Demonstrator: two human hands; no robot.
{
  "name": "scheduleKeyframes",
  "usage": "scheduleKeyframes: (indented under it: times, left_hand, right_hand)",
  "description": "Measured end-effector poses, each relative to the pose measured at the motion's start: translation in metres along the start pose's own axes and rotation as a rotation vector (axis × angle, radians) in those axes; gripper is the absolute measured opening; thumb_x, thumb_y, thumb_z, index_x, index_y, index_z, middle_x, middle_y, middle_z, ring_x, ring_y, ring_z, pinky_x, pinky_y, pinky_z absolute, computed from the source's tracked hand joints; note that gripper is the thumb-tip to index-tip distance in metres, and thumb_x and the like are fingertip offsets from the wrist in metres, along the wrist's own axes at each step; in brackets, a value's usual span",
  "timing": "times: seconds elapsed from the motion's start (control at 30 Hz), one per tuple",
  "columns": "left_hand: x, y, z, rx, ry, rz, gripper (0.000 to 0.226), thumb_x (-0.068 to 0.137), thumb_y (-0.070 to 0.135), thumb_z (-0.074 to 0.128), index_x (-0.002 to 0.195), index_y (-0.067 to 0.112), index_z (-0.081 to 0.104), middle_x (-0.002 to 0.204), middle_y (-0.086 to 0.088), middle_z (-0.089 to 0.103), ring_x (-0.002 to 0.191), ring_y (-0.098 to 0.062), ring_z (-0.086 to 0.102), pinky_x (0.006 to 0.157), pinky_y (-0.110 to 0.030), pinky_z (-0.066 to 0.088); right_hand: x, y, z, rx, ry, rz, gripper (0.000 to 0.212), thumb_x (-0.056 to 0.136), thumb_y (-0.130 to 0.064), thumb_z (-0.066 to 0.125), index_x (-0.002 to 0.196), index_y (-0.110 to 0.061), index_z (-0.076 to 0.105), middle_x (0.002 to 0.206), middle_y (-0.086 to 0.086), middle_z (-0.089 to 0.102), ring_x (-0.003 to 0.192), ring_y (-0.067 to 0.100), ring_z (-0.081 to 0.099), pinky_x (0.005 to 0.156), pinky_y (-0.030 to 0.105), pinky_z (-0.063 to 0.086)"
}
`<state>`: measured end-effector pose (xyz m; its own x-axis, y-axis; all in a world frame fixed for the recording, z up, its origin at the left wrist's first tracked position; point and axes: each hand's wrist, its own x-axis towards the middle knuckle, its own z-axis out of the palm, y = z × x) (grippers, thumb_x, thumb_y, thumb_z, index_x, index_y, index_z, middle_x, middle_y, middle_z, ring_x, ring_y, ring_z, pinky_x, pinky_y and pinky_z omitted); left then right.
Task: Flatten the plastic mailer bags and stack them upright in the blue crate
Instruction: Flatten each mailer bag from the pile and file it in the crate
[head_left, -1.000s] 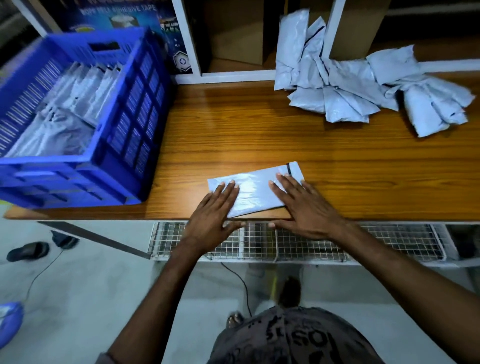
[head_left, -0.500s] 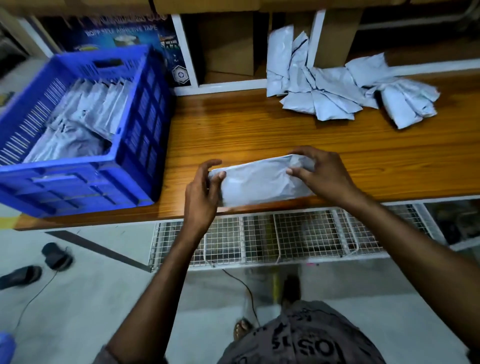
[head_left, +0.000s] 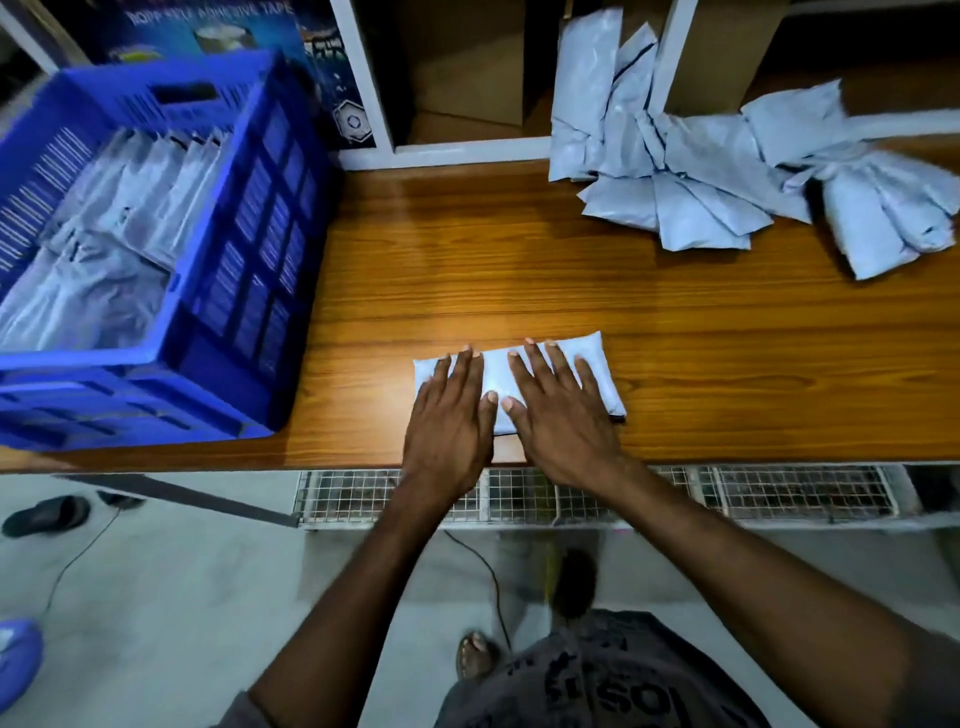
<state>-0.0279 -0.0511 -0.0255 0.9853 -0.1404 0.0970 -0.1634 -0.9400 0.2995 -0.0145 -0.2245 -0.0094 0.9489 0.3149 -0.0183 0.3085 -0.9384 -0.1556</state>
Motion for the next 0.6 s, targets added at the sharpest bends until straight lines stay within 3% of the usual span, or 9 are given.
scheduleKeyframes:
  times: [0.2, 0.37, 0.6]
  left_hand:
    - [0.011, -0.005, 0.003, 0.027, 0.018, 0.014, 0.063, 0.108, 0.047, 0.024, 0.162, 0.017, 0.028, 0.169, -0.005, 0.023, 0.157, -0.027, 0.019, 0.124, -0.045, 0.021]
    - [0.012, -0.006, 0.0, 0.028, -0.026, -0.042, 0.064, 0.106, 0.055, 0.025, 0.164, 0.027, 0.02, 0.172, -0.002, 0.012, 0.159, -0.022, 0.012, 0.126, -0.041, 0.013]
    - [0.003, -0.022, -0.013, 0.081, -0.086, -0.091, 0.082, 0.098, 0.076, 0.021, 0.165, 0.03, 0.01, 0.173, 0.003, 0.004, 0.159, -0.018, 0.003, 0.127, -0.04, 0.006]
  right_hand:
    - [0.013, 0.02, 0.003, 0.03, -0.011, 0.046, 0.078, 0.098, -0.075, 0.009, 0.163, -0.032, 0.007, 0.171, 0.002, -0.003, 0.157, 0.02, -0.007, 0.126, 0.047, 0.0]
    - [0.017, 0.033, -0.002, 0.04, -0.049, 0.132, 0.093, 0.089, -0.088, 0.009, 0.162, -0.032, -0.003, 0.17, 0.003, -0.012, 0.156, 0.021, -0.014, 0.125, 0.049, -0.006]
    - [0.003, 0.057, -0.01, 0.036, -0.124, 0.155, 0.082, 0.092, -0.081, -0.003, 0.159, -0.034, -0.018, 0.167, 0.002, -0.022, 0.153, 0.019, -0.023, 0.123, 0.053, -0.011]
